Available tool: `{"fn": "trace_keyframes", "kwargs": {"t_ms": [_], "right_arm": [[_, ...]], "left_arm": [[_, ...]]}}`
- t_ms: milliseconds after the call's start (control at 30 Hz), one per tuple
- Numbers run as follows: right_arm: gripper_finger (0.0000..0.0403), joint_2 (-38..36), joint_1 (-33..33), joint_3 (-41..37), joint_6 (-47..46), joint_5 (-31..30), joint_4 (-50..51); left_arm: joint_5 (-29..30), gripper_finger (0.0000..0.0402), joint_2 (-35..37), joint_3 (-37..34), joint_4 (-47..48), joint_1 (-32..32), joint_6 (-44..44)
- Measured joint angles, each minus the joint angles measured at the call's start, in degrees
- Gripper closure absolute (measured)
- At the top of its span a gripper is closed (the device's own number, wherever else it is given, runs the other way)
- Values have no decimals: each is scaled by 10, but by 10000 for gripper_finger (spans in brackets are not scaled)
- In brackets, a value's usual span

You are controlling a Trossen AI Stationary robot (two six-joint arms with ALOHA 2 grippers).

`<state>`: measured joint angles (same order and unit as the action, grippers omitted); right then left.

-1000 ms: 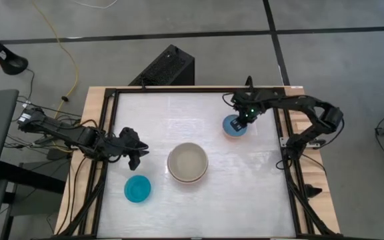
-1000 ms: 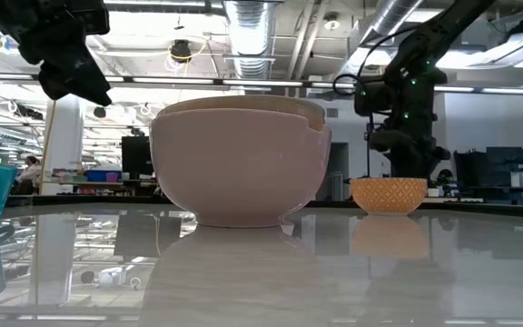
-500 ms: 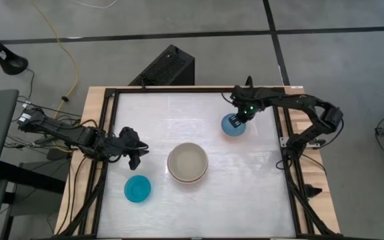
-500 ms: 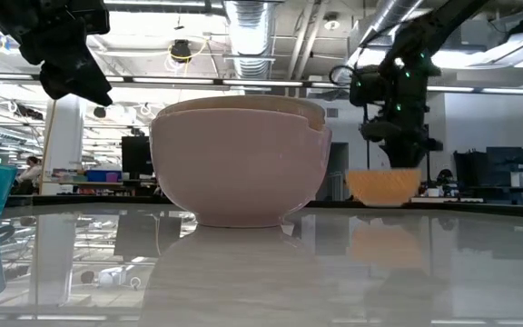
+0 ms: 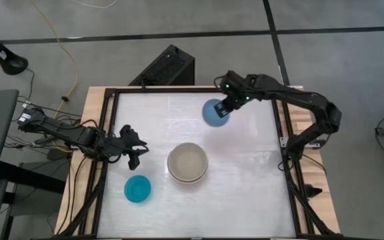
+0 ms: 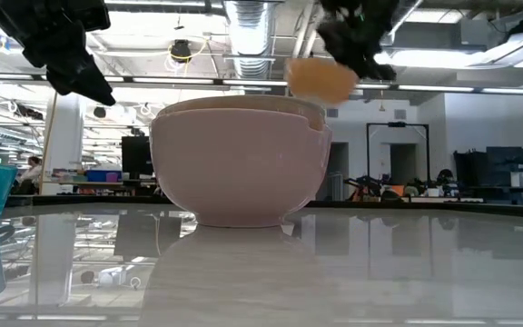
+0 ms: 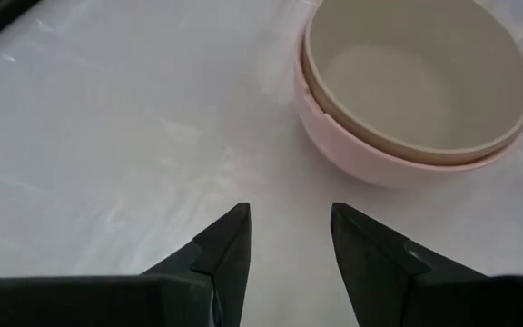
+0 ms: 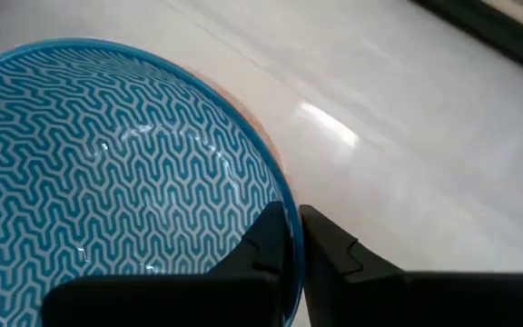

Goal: Nest bowls inside each other
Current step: Stack the blue patterned bowl into the gray bowl

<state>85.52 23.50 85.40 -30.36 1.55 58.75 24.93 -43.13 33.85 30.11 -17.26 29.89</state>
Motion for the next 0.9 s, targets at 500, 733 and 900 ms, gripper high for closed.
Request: {"fn": "trace_keyframes", "kwargs": {"t_ms": [500,733,900], "right_arm": [[360,72,-240,15,-258,-34,-140],[360,115,-270,14,-300,-32,-171],[360,124,-279,15,-330,-33,-191]], "left_arm": [[20,271,13,0,-12,21,-108],[63,290,85,0,-14,81,-130],[50,300,122,0,-11,113,-129]]}}
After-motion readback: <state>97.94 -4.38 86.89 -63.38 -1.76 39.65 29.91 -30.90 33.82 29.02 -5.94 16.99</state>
